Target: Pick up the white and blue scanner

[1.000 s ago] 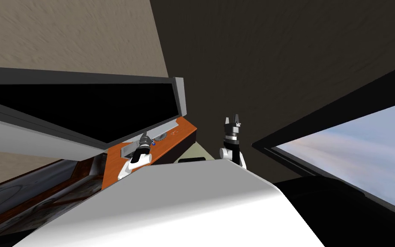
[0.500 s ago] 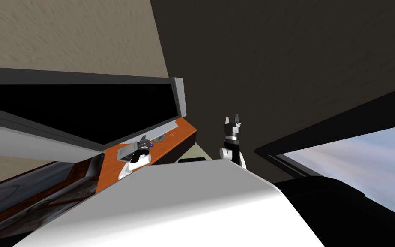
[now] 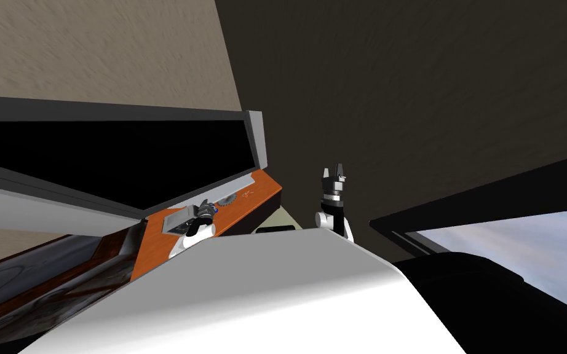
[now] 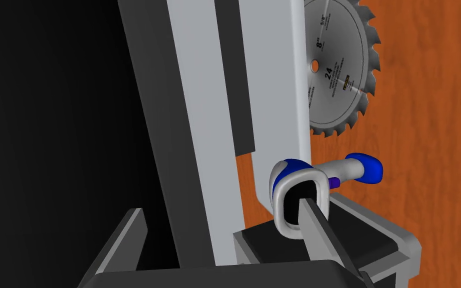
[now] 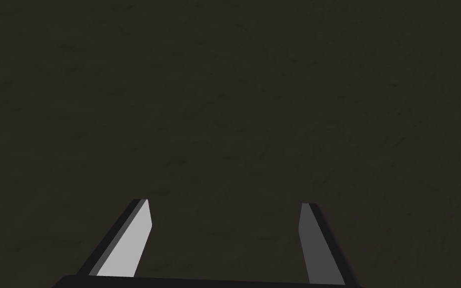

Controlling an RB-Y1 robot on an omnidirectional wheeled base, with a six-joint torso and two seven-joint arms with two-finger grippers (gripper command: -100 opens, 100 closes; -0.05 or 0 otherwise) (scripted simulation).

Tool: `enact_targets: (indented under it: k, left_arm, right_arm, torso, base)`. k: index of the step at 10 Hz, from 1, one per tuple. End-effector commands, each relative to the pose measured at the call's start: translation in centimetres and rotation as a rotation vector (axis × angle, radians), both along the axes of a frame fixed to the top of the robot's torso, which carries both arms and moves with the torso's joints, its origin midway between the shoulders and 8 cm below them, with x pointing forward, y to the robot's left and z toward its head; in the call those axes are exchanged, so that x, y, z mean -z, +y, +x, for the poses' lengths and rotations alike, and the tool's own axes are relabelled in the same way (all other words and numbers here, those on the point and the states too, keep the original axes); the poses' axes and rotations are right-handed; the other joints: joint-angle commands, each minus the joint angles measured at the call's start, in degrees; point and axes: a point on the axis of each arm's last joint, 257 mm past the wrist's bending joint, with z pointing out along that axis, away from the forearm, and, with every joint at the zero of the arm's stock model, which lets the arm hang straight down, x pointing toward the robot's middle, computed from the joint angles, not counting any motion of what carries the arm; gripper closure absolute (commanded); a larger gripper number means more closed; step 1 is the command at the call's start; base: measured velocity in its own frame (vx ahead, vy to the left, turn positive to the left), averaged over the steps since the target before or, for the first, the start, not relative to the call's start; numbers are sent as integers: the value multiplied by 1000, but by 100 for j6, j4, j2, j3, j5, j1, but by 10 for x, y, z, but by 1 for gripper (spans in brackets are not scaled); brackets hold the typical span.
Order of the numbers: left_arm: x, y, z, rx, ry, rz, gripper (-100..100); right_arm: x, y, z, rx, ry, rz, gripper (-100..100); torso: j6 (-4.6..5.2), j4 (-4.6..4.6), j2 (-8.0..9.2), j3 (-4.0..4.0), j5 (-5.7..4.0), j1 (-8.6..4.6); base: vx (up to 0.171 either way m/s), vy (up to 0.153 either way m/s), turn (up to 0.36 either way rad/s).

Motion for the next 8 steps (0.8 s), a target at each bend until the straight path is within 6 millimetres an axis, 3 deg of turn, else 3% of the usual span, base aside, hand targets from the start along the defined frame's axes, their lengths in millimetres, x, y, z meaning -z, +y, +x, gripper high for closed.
enact_targets:
  k: [1,8]
  left_arm:
    - [13,10,-7,-27,25,-22,-100]
    - [68,34,-46,-125,114,-109,-100]
  right_arm:
    - [0,0,0,0,0,0,0]
    - [0,0,0,0,0,0,0]
  torso:
    - [0,0,0,0,0,0]
    - [0,-2,-7,-4,2,10]
  base:
    - [108,-39,91]
    - [97,-22,61]
